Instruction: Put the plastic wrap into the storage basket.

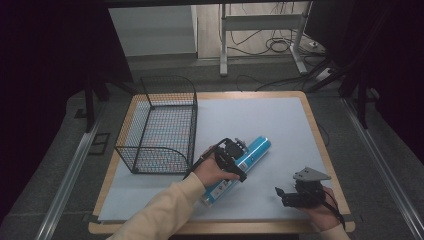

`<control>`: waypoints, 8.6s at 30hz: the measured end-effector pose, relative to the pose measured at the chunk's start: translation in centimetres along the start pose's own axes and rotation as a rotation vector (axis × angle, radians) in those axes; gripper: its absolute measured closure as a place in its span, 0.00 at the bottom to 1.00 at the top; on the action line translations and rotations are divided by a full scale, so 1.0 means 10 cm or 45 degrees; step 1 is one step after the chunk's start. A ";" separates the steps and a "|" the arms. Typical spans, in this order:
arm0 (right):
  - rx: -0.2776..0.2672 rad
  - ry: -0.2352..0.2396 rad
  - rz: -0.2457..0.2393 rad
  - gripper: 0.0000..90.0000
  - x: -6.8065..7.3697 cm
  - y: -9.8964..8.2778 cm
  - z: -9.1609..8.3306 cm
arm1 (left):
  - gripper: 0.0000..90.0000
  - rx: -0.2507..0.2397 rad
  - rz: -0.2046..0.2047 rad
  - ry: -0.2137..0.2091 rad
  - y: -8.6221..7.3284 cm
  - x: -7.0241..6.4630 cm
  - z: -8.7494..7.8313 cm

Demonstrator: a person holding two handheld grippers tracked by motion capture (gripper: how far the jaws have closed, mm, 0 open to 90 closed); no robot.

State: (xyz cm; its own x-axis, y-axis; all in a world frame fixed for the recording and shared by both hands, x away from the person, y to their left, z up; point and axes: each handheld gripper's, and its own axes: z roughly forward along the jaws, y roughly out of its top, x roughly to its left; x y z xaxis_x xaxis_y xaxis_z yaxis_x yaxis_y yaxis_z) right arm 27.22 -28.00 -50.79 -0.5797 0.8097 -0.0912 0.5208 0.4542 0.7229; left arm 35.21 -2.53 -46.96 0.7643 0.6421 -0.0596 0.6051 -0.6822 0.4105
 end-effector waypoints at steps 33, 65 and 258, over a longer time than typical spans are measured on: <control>0.001 0.002 -0.003 0.13 0.00 0.00 0.00 | 0.34 0.185 -0.121 -0.062 0.19 0.09 0.36; -0.026 -0.011 -0.001 0.13 -0.02 0.01 -0.03 | 0.35 0.210 -0.042 -0.128 0.27 0.18 0.01; -0.026 -0.059 0.037 0.14 -0.09 0.01 -0.03 | 0.35 0.130 -0.366 0.409 0.09 2.35 -0.69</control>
State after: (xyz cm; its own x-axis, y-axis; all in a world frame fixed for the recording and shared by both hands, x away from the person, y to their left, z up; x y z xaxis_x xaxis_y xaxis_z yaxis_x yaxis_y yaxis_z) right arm 27.60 -28.79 -50.49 -0.5350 0.8388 -0.1012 0.5236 0.4233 0.7394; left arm 52.21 14.31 -41.72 0.4631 0.8760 0.1345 0.8144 -0.4805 0.3253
